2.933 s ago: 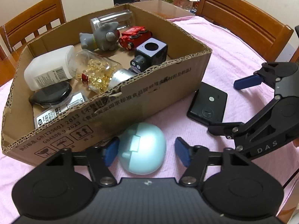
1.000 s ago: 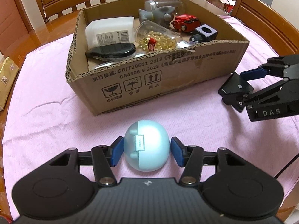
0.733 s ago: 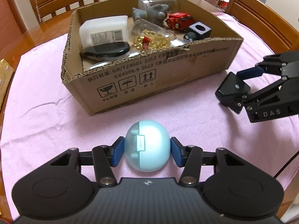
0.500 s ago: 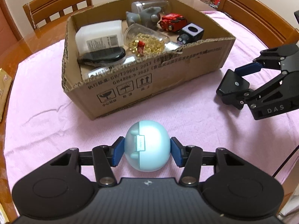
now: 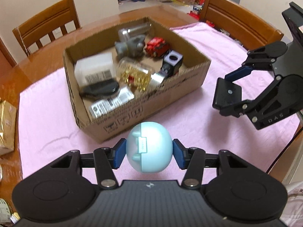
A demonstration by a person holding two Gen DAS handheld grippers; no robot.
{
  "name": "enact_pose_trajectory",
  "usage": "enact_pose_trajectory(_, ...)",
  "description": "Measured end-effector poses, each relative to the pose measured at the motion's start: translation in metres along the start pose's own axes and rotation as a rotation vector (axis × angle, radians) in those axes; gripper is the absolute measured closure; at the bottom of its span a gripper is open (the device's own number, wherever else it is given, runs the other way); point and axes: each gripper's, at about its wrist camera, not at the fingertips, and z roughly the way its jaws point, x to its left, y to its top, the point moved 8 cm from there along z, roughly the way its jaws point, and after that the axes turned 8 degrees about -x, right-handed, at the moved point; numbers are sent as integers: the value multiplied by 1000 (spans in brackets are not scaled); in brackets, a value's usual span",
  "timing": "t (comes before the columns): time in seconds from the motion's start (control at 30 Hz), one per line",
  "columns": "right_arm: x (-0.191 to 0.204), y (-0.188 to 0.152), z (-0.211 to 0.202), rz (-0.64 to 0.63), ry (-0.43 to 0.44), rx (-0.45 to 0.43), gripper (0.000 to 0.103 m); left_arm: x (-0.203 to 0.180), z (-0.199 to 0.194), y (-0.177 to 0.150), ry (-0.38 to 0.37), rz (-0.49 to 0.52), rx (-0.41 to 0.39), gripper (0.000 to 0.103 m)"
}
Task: Organize rigid objects
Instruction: 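Carry the green case and power bank into the box and open both tools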
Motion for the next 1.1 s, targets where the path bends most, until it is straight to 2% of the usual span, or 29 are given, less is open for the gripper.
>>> enact_pose_trajectory(0.17,2,20,-20,-18,25,-31,29,6,-12,29,12,2,-65,51)
enact_pose_trajectory(0.33,3,52,-33,-32,39,-96,29,21,-8,55,49,-4,-116,51)
enact_pose_trajectory(0.5,6,83,-33,-55,40,-153,29,39,18,69,62,-24,-115,51)
enact_pose_trajectory(0.77,5,111,-16,-47,35,-171,29,51,49,60,62,-59,-83,50)
enact_pose_trajectory(0.83,5,114,-11,-45,31,-167,29,54,47,60,74,-72,-96,29)
enact_pose_trajectory(0.87,4,115,-9,-47,26,-167,29,55,45,60,79,-82,-101,8)
enact_pose_trajectory(0.9,4,116,-7,-49,21,-165,29,57,41,61,91,-87,-122,2)
enact_pose_trajectory(1.1,1,118,5,-28,5,-144,29,68,22,58,128,-92,-150,2)
